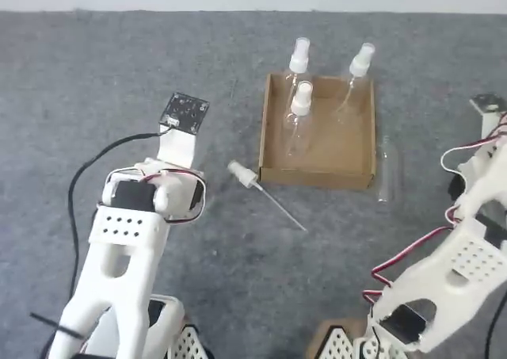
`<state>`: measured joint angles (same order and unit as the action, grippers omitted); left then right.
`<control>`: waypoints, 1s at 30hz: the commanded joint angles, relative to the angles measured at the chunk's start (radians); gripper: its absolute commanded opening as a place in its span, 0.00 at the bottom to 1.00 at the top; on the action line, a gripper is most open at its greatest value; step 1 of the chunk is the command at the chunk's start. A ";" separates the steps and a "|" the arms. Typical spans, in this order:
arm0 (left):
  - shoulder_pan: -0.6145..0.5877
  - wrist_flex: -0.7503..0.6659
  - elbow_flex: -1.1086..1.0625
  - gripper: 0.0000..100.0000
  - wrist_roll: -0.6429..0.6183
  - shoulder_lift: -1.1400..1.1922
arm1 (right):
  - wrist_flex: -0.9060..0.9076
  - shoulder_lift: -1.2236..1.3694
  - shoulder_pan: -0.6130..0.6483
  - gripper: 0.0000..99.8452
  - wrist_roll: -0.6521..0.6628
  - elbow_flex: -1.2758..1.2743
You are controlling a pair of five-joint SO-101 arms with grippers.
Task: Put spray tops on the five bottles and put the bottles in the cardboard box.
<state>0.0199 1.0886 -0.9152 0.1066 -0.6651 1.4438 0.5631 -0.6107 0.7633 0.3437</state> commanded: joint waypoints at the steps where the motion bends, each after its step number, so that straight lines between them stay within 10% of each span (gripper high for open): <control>1: -0.005 -0.012 0.056 0.01 -0.011 -0.046 | 0.094 -0.136 0.021 0.01 -0.032 0.110; 17: -0.006 0.210 0.257 0.01 -0.008 -0.359 | 0.056 -0.944 0.387 0.01 -0.290 -0.354; 30: -0.003 0.209 0.506 0.01 -0.029 -0.448 | -0.220 -1.438 1.187 0.01 -0.531 -0.937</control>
<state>0.0199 1.2973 -0.5762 0.1051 -1.1301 1.3241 -0.8378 0.4081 0.2862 -0.5416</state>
